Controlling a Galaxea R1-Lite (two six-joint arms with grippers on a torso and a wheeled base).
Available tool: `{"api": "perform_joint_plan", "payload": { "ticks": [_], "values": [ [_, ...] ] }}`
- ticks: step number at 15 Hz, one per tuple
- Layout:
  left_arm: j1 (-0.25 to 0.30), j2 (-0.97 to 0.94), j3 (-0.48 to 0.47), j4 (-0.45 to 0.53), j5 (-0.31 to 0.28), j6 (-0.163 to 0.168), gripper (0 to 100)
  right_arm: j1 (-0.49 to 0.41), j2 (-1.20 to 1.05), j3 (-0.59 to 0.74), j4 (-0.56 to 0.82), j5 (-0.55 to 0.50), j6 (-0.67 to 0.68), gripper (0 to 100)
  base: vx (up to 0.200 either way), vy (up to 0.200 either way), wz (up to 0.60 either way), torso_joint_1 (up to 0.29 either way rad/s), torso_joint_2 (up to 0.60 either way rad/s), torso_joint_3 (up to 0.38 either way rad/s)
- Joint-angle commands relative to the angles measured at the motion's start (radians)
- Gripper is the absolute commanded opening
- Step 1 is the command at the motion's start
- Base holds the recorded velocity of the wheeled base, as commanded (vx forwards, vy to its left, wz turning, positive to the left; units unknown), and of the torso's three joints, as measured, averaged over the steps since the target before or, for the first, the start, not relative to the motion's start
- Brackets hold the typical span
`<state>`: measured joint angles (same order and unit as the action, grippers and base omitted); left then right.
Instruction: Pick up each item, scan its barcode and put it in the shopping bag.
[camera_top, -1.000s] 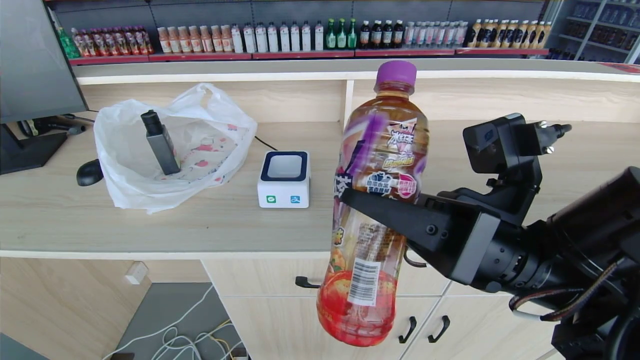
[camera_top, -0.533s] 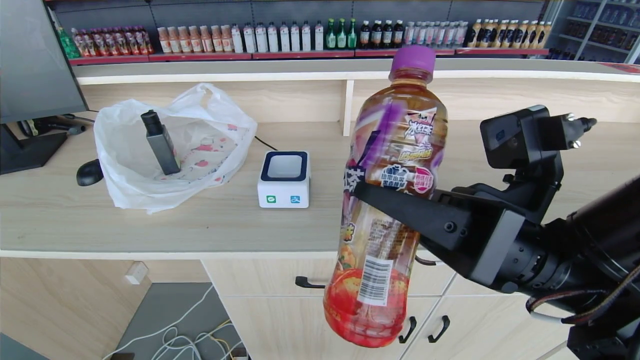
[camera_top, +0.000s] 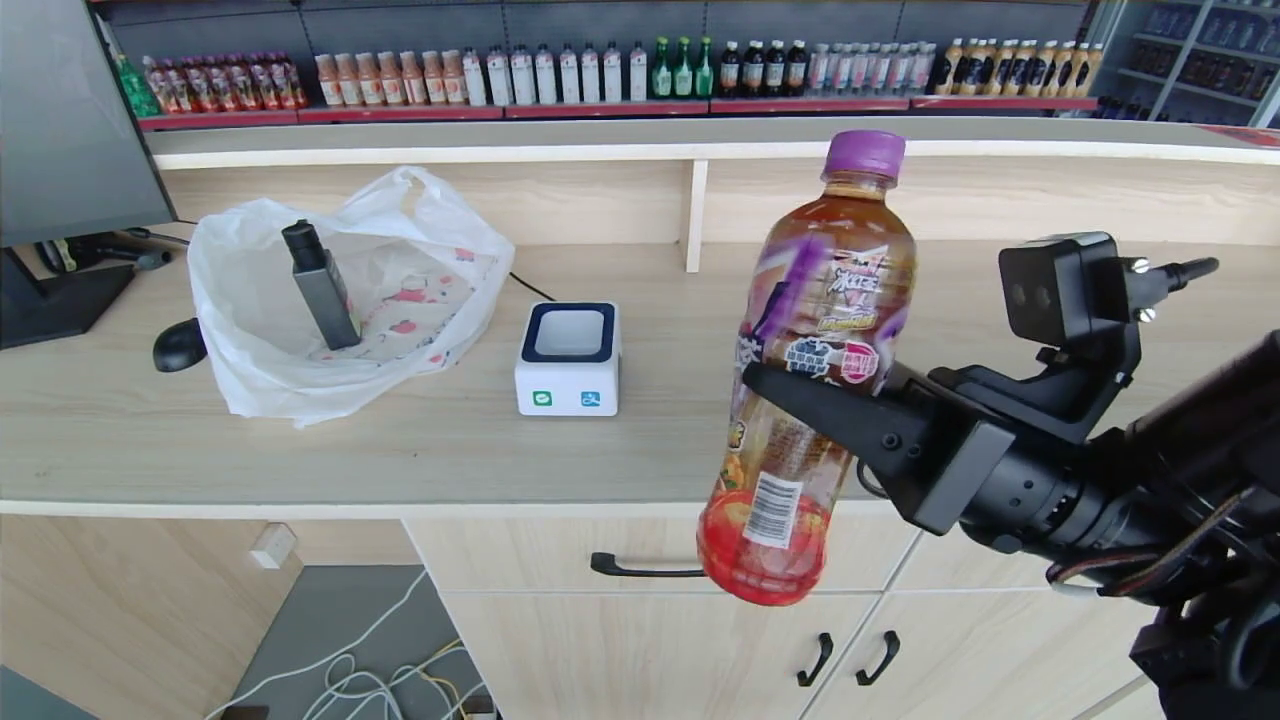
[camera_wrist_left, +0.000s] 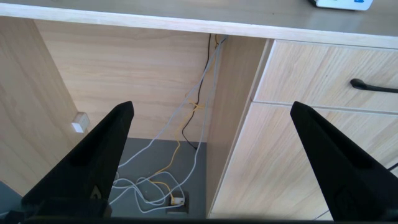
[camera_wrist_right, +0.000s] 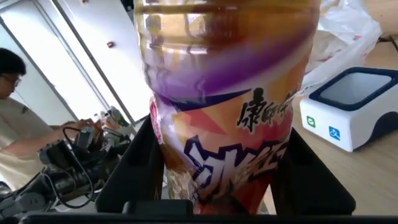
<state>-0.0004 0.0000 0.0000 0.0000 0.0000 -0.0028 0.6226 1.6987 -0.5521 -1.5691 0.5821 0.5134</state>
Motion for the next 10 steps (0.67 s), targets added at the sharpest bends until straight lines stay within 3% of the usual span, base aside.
{"api": "perform_joint_plan", "payload": {
  "ticks": [1,10],
  "values": [
    [-0.001,0.0,0.0,0.0,0.0,0.0,100,-0.069,0.021,0.026,-0.002,-0.005,-0.062,0,0.0,0.0,0.0,0.0,0.0,0.0],
    [-0.001,0.0,0.0,0.0,0.0,0.003,100,-0.187,-0.051,0.058,-0.002,-0.423,-0.438,0,0.0,0.0,0.0,0.0,0.0,0.0]
  ]
}}
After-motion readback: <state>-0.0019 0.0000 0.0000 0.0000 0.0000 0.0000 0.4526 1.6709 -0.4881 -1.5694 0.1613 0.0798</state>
